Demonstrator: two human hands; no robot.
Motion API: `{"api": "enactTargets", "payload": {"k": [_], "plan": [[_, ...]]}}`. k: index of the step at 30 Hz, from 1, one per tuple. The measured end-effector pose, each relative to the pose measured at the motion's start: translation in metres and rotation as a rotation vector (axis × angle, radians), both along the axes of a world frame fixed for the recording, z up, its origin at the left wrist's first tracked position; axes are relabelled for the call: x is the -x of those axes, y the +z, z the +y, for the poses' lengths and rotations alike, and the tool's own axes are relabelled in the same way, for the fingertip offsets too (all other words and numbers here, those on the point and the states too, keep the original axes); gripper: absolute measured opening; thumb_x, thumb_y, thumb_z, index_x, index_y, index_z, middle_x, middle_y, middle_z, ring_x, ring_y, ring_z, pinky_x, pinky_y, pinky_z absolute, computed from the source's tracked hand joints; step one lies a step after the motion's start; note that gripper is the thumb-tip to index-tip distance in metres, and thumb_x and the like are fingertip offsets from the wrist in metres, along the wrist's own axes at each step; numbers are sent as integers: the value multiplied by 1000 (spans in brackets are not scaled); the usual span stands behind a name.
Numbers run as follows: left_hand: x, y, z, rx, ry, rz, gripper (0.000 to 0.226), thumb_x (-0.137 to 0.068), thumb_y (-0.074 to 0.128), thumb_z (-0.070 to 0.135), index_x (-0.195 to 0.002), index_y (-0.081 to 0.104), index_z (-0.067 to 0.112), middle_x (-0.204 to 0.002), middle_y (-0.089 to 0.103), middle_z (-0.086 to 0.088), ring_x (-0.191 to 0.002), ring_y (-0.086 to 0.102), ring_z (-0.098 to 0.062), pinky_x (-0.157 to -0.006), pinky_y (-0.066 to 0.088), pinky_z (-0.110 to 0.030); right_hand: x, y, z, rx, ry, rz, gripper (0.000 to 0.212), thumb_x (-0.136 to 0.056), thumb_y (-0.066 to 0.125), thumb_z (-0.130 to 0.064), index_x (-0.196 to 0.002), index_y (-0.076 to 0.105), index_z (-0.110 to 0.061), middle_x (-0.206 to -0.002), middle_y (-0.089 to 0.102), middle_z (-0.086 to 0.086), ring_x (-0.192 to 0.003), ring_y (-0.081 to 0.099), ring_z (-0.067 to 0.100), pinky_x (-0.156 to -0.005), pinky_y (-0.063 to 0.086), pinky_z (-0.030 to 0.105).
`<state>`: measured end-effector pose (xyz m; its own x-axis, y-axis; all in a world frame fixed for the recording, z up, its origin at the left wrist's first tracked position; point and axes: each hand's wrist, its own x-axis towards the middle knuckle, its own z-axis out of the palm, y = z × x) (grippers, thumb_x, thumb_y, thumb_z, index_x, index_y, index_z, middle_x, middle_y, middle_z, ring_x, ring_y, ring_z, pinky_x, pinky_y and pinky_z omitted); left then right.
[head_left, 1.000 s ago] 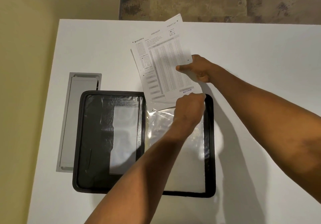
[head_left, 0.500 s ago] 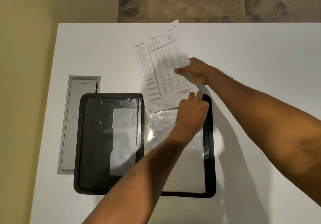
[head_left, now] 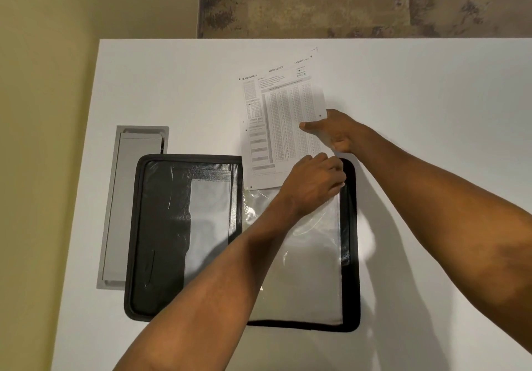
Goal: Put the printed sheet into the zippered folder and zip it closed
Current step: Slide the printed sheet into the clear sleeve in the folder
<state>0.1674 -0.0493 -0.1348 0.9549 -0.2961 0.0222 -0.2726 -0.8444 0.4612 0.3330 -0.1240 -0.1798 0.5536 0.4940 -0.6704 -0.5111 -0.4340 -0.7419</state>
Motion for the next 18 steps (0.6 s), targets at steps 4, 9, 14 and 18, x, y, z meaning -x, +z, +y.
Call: {"api": "enactTargets", "payload": {"k": [4, 9, 14, 18], "plan": [[-4, -1, 1, -26, -82, -10, 17, -100, 62, 25, -102, 78, 20, -115, 74, -1, -94, 63, -19, -74, 29, -29, 4, 1, 1, -9, -26, -5, 36, -90, 80, -24, -123, 71, -18, -120, 75, -7, -111, 69, 12, -90, 50, 24], [-14, -4, -1, -99, -118, -14, 5, -93, 72, 17, -97, 76, 18, -105, 73, -4, -96, 63, -23, -74, 34, -33, 2, 3, 3, -10, -27, 22, 28, -88, 82, -21, -114, 71, -22, -115, 75, -8, -114, 68, 13, -92, 49, 25], [-20, -7, -3, -116, -116, -32, 6, -89, 72, 11, -94, 73, 14, -102, 71, -7, -103, 63, -27, -75, 37, -37, 10, 8, -1, 104, -29, -48, 18, -85, 84, -38, -90, 67, -33, -95, 72, -20, -98, 67, 6, -78, 50, 23], [-14, -10, -5, -107, -108, -54, 8, -84, 78, 9, -89, 74, 14, -99, 70, -7, -98, 63, -27, -71, 37, -36, 17, 11, -9, 136, -52, -37, 28, -81, 86, -44, -84, 60, -34, -82, 69, -23, -84, 66, 2, -67, 50, 18]]}}
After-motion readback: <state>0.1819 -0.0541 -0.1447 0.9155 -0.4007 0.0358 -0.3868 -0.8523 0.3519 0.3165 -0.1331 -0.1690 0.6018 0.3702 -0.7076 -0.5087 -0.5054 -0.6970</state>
